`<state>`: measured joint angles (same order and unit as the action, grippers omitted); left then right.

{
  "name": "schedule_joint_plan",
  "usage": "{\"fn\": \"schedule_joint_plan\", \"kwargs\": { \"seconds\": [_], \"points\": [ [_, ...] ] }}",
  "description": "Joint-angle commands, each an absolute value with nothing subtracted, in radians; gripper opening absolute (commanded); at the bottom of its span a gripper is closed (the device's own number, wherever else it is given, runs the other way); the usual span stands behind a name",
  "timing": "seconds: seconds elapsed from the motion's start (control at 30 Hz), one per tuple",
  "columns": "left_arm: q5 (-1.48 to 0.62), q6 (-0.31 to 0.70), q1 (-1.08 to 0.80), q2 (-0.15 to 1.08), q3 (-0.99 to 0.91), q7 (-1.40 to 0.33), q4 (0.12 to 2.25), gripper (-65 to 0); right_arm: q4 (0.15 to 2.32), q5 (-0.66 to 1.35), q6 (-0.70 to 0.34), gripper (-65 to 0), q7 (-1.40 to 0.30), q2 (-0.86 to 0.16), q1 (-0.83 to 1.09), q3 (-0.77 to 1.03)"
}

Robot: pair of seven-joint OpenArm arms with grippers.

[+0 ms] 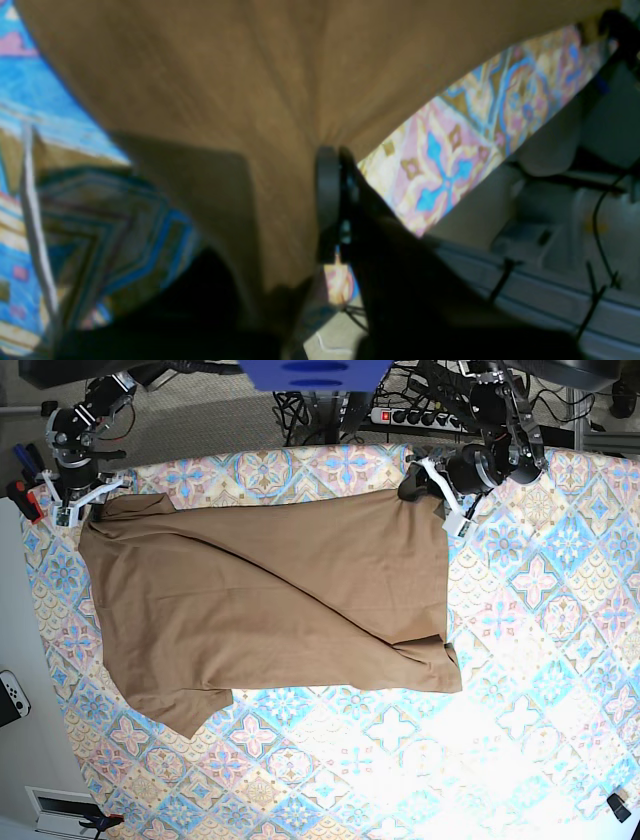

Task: Layout the t-shirt on the table in an organized manner, then fold the t-shirt properly
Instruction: 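Stretch the shirt edge taut between both grippers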

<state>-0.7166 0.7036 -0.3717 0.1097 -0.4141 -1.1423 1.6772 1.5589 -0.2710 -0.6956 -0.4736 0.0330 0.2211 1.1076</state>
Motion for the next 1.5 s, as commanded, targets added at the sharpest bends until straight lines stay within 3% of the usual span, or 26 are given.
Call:
{"fn": "schedule_joint_plan", "kwargs": {
  "seconds": [0.0,0.13,0.23,0.47,0.63,0.97,1.47],
  "points": [
    [-0.668,0.698,-0.384,0.119,-0.415,-1.187,1.693,-65.0,1.570,-0.292,-0.696,-39.4,-0.495,0.025,0.225,1.112],
    [-0.673,0.698,-0.394,0.134,-0.417,-1.187,1.695,-65.0,1.570,-0.292,-0.696,-29.9,-0.493,0.025,0.225,1.112],
    [-0.697,0.698,-0.415,0.156,-0.417,-1.187,1.702,-65.0,1.570,-0.292,-0.696,-26.5,-0.492,0.025,0.225,1.112],
    [-0.720,0.698,-0.464,0.162,-0.529,-1.231,1.762,-65.0,1.572,-0.292,-0.696,-26.4,-0.493,0.025,0.226,1.112],
    [-0.717,0.698,-0.461,0.162,-0.581,-1.288,1.814,-65.0,1.698,-0.291,-0.698,-26.4,-0.496,0.028,0.292,1.102],
    [-0.716,0.698,-0.438,0.154,-0.578,-1.293,1.811,-65.0,1.724,-0.291,-0.698,-26.4,-0.489,0.097,0.291,1.106],
    [-0.719,0.698,-0.423,0.156,-0.585,-1.293,1.813,-65.0,1.813,-0.291,-0.698,-26.5,-0.498,0.102,0.288,1.104]
  ]
}}
